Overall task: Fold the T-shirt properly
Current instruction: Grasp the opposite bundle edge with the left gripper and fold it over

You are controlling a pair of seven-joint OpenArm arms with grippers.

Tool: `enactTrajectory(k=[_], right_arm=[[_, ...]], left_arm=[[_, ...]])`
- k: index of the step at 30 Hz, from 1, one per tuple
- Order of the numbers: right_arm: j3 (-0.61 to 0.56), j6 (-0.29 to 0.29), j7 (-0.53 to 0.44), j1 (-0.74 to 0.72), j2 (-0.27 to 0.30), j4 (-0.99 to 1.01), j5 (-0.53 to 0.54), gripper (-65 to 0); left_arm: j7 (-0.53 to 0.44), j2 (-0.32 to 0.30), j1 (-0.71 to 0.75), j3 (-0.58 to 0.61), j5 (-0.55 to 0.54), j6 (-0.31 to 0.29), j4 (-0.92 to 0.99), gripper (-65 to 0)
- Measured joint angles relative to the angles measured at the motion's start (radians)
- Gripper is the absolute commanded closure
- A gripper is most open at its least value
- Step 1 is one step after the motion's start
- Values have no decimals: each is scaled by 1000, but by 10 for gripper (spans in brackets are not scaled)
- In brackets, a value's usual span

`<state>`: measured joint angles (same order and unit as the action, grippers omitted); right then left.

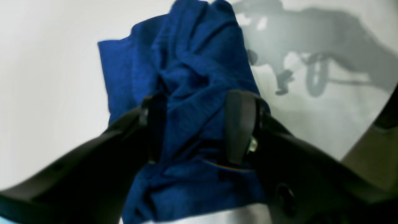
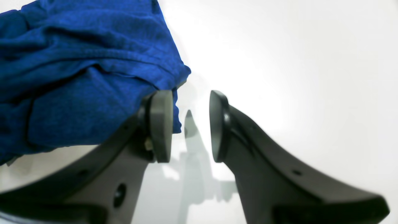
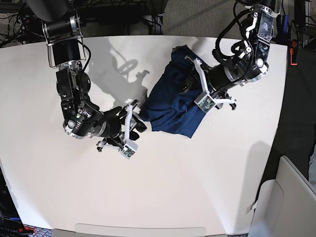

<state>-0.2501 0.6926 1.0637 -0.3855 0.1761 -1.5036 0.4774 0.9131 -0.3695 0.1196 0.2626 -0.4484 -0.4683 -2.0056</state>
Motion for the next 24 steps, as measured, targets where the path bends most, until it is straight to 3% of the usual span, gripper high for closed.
enactTrajectory(k=[7, 17, 20, 24], right_arm=[[0, 0, 0, 3, 0, 0, 0, -185], [56, 0, -2, 6, -8, 0, -1, -185], [56, 0, -2, 6, -9, 0, 0, -184], [57, 0, -2, 6, -8, 0, 1, -183]], left_arm=[[-72, 1, 0, 68, 185, 1, 1, -286], [-76, 1, 0, 69, 248, 1, 4, -30], [-76, 1, 0, 56, 247, 0, 4, -24], [-76, 9, 3, -49, 245, -3, 5, -22]])
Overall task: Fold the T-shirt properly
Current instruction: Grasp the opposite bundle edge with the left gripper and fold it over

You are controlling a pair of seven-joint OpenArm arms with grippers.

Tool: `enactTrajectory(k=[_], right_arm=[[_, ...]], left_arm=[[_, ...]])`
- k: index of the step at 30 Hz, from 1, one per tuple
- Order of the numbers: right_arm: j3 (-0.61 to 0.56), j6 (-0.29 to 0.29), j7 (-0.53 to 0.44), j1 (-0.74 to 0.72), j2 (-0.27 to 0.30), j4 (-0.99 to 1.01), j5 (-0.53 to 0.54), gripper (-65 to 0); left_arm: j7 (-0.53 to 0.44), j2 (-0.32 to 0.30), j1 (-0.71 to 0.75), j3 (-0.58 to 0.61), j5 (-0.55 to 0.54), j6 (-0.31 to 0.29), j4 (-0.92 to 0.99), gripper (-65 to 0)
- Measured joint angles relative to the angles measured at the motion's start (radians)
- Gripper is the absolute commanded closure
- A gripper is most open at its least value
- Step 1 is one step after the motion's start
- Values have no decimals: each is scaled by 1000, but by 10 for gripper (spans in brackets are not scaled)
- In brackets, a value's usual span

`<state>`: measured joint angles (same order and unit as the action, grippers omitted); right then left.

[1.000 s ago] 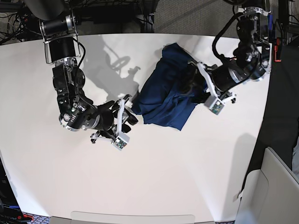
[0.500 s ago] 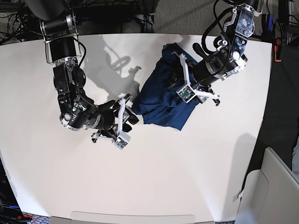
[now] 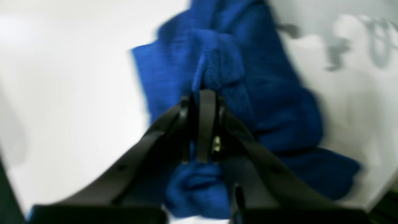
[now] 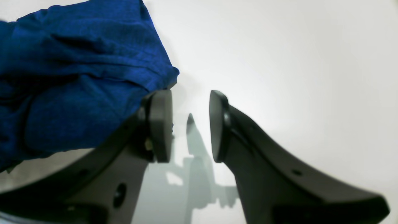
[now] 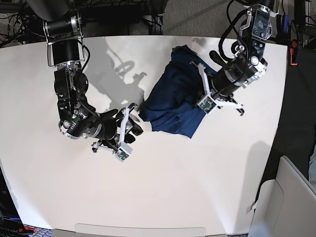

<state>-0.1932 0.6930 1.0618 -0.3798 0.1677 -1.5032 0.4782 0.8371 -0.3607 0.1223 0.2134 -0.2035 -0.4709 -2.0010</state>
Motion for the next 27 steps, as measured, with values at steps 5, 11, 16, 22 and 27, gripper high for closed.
enactTrajectory(k=[5, 11, 16, 22, 27], right_arm=[[2, 1, 0, 0, -2, 0, 4, -183], [14, 3, 0, 0, -2, 0, 1, -183], [14, 3, 0, 0, -2, 0, 3, -184], [14, 3, 0, 14, -2, 0, -1, -184], [14, 3, 0, 24, 1, 0, -1, -184]], left_arm=[[3, 27, 3, -131, 10, 3, 0, -21], [2, 33, 34, -190, 3, 8, -1, -24], [11, 75, 63, -146, 0, 7, -35, -89], [6, 69, 63, -52, -6, 0, -40, -261], [6, 69, 62, -49, -6, 0, -41, -295]])
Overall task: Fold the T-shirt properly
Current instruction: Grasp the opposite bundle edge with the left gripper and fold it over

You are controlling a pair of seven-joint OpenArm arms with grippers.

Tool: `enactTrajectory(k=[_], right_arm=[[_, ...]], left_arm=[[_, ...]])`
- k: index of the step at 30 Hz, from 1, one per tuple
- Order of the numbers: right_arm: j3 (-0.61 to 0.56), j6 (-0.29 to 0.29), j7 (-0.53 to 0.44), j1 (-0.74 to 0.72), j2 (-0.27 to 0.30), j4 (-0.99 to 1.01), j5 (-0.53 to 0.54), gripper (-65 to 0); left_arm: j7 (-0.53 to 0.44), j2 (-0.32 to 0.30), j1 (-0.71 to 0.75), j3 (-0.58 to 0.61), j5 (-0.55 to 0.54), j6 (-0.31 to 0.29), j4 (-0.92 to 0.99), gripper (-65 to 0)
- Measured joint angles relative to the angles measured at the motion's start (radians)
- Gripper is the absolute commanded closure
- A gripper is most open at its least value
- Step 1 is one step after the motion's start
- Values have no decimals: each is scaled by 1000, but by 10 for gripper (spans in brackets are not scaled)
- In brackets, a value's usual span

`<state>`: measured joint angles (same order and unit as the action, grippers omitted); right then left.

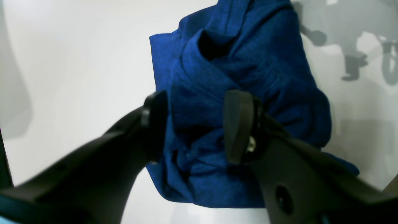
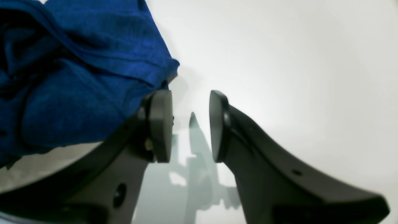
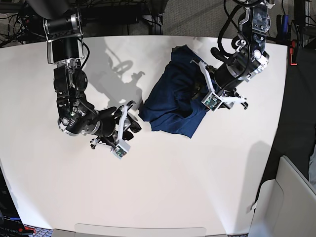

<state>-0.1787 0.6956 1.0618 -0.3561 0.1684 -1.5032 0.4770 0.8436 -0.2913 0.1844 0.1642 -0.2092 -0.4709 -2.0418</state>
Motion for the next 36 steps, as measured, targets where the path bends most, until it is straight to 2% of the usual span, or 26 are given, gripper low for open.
enactTrajectory(k=[9, 13, 14, 16, 19, 25, 36], right_arm=[[0, 0, 0, 2, 0, 0, 1, -184], [0, 0, 0, 1, -1, 0, 2, -184], [0, 0, 0, 1, -3, 0, 1, -184], [0, 0, 0, 1, 0, 0, 1, -183], [19, 0, 0, 2, -5, 0, 3, -183], [48, -3, 0, 2, 2, 0, 0, -183], [47, -3, -1, -7, -3, 10, 1, -183]], left_arm=[[0, 17, -5, 7, -2, 0, 46, -294], [3, 18, -37, 52, -2, -1, 83, -284], [-7, 21, -41, 52, -4, -2, 87, -265], [-11, 19, -40, 51, -3, 0, 92, -185], [-8, 19, -37, 42, -3, -1, 95, -4], [-4, 20, -37, -70, -1, 0, 13, -2], [16, 19, -24, -251, -2, 2, 11, -4]])
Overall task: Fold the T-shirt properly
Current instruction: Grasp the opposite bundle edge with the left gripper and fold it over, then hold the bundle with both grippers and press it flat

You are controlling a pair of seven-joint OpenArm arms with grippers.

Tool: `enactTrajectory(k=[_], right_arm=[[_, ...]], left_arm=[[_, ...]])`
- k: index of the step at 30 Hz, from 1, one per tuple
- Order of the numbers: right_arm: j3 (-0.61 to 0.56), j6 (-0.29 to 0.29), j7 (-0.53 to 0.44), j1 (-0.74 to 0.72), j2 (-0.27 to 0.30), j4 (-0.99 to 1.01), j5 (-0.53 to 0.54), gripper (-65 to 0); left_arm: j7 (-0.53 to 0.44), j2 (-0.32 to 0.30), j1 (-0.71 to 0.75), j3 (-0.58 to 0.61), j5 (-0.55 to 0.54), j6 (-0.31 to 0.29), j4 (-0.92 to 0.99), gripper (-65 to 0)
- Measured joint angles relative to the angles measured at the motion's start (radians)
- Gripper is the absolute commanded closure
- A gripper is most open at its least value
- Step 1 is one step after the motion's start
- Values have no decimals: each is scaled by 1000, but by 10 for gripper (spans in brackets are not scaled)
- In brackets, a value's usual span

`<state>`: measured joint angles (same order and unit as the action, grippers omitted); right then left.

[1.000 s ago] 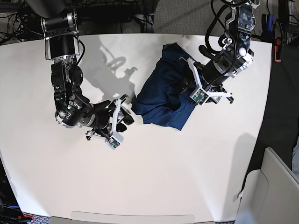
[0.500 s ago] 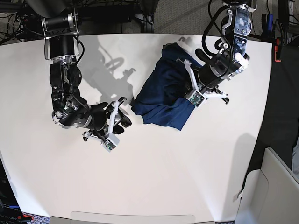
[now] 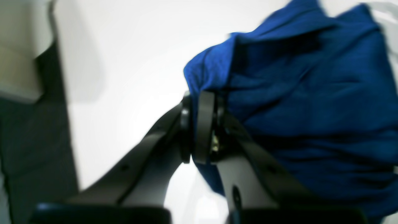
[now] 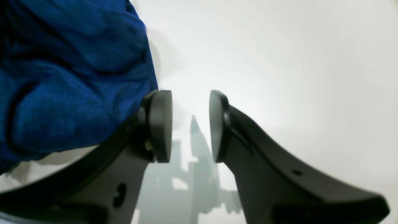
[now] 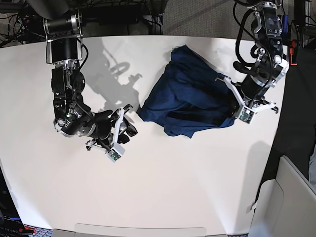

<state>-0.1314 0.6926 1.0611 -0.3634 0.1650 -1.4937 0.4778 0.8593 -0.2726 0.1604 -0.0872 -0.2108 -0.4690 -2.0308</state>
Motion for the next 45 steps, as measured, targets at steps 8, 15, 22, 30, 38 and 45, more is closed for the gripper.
enactTrajectory(k=[8, 15, 22, 30, 38, 45], right_arm=[[-3, 0, 1, -40, -36, 59, -8, -185], [-8, 0, 0, -86, -115, 64, -124, -186], [-34, 0, 0, -116, -169, 111, -143, -186], [-190, 1, -48, -146, -174, 122, -140, -249], [-288, 1, -48, -210, -227, 187, -141, -285], [-360, 2, -119, -233, -300, 283, -139, -284]], left_arm=[[66, 16, 14, 0, 1, -5, 10, -4], [79, 31, 34, -6, 10, 0, 35, -4], [80, 40, 63, -89, 14, 2, 105, -4], [161, 41, 60, -103, 6, 2, 106, -4], [162, 46, 58, -103, 5, 2, 106, -42], [162, 61, 58, -103, 5, 2, 107, -197]])
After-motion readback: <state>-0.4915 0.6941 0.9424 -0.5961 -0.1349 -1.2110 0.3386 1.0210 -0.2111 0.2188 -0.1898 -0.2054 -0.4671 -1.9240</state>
